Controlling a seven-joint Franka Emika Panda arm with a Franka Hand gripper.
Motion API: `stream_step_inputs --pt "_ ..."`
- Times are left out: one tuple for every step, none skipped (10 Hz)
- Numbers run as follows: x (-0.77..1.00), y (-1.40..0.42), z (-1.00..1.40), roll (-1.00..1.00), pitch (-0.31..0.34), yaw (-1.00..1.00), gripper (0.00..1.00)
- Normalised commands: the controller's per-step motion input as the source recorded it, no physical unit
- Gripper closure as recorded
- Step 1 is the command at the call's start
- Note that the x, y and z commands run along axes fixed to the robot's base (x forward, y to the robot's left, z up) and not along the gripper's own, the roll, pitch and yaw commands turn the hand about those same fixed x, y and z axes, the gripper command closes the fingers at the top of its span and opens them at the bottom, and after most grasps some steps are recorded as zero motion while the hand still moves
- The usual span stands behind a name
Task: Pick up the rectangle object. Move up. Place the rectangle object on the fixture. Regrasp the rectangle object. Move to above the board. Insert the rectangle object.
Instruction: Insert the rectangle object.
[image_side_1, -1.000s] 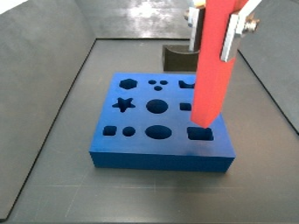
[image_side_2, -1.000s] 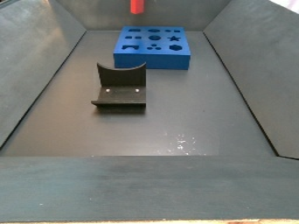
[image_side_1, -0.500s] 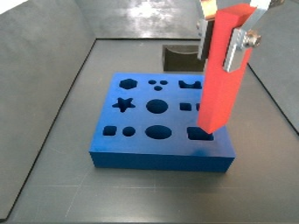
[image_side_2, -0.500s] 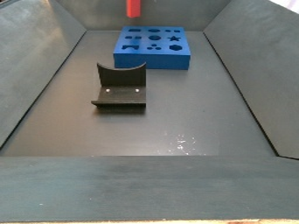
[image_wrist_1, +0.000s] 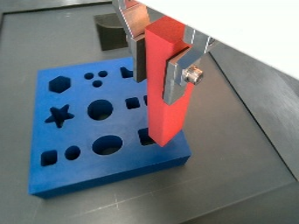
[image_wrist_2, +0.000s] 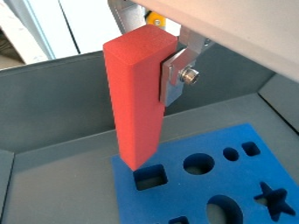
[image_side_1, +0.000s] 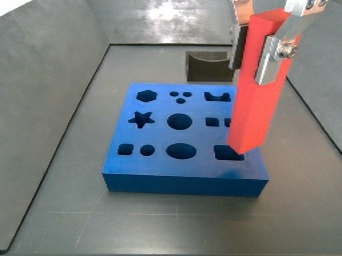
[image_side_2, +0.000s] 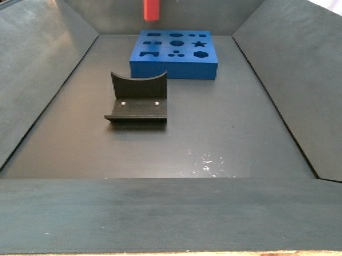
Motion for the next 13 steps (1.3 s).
stream_step_inputs --pt "0.13 0.04 0.00 0.00 0.009 -0.39 1.00" --pt "0.19 0.04 0.00 -0.03 0.000 -0.40 1.00" --pt "0.21 0.05 0.00 -0.04 0.000 -0.39 1.00" --pt "0.20 0.06 0.00 -0.03 0.000 -0.39 1.00" --pt "0.17 0.06 -0.05 0.00 0.000 -0.45 1.00" --pt "0.12 0.03 -0.09 0.00 0.089 -0.57 1.00" --pt "0.07 0.08 -0.12 0.00 0.054 -0.57 1.00" --pt "0.00 0.16 -0.19 0.00 0.091 -0.55 1.00" --pt "-0.02 0.20 -0.21 0.06 0.117 -0.53 1.00" --pt "-0.16 0.14 -0.15 0.22 0.143 -0.36 1.00" --pt "-0.18 0.00 0.00 0.37 0.191 -0.14 1.00" --pt "0.01 -0.01 0.00 0.17 0.097 0.00 1.00" --pt "0.08 -0.09 0.00 0.13 0.020 -0.03 1.00"
